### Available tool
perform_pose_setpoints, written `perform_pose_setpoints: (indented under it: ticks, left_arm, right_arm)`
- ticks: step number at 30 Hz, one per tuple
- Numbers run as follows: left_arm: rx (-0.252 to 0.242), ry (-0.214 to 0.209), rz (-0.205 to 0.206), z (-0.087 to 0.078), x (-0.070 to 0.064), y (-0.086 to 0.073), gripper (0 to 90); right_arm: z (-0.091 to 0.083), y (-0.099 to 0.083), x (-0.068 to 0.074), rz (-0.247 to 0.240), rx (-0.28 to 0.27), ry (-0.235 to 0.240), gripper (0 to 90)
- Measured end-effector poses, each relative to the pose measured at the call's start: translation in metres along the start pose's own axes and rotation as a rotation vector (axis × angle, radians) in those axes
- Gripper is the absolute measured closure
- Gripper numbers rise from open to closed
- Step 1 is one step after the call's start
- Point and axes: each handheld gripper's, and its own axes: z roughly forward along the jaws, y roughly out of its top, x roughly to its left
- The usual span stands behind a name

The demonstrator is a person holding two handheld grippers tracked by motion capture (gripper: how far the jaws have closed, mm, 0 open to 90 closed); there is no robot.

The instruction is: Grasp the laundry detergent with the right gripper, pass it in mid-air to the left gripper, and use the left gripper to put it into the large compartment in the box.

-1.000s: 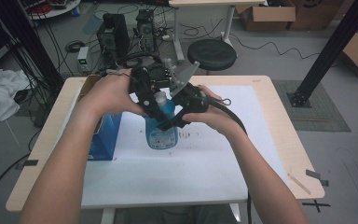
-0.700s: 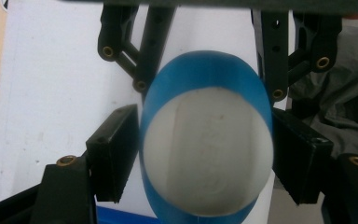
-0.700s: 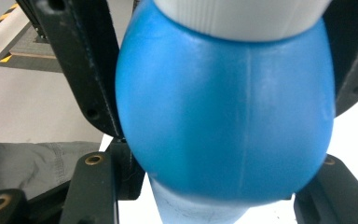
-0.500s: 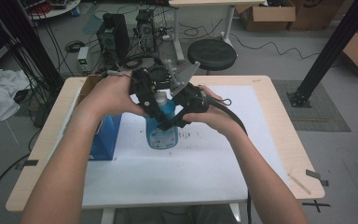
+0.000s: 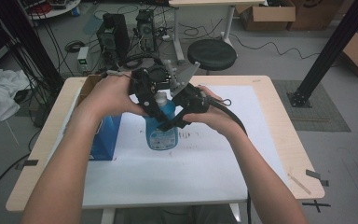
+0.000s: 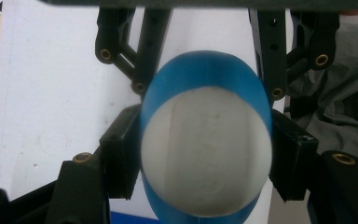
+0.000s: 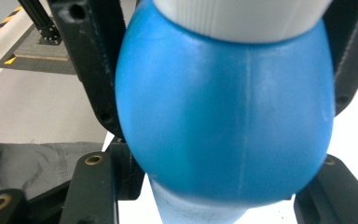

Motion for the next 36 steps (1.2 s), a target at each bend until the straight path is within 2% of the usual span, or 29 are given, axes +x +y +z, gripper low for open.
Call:
perform_pose_setpoints:
  ticks: [11, 16, 20, 22, 26, 29, 32, 36]
  left_arm:
    - [0.004, -0.010, -0.008, -0.003, 0.000, -0.001, 38.4]
    - [-0.001, -0.010, -0.023, -0.007, 0.001, -0.004, 38.4]
    - [-0.018, -0.007, -0.056, -0.016, 0.003, -0.008, 38.5]
    - [-0.017, 0.002, -0.077, -0.021, 0.004, -0.010, 38.5]
    - [0.008, 0.039, -0.146, -0.035, 0.008, -0.015, 38.5]
    - [0.024, 0.079, -0.206, -0.045, 0.010, -0.019, 38.5]
    - [0.033, 0.122, -0.292, -0.057, 0.014, -0.025, 38.5]
    - [0.013, 0.211, -0.466, -0.078, 0.022, -0.039, 38.5]
  right_arm:
    - [0.002, 0.000, 0.000, 0.007, -0.020, 0.014, 43.1]
    - [0.002, 0.000, -0.001, 0.014, -0.046, 0.014, 41.2]
    - [0.004, -0.002, -0.002, 0.030, -0.031, 0.010, 26.7]
    - [0.004, -0.004, -0.002, 0.033, -0.014, 0.002, 24.2]
    - [-0.001, -0.009, -0.005, 0.044, 0.005, -0.027, 22.0]
    - [-0.010, -0.014, -0.008, 0.060, 0.045, -0.059, 22.0]
    - [-0.018, -0.022, -0.010, 0.089, 0.116, -0.092, 23.0]
    - [-0.027, -0.035, -0.015, 0.148, 0.225, -0.150, 24.3]
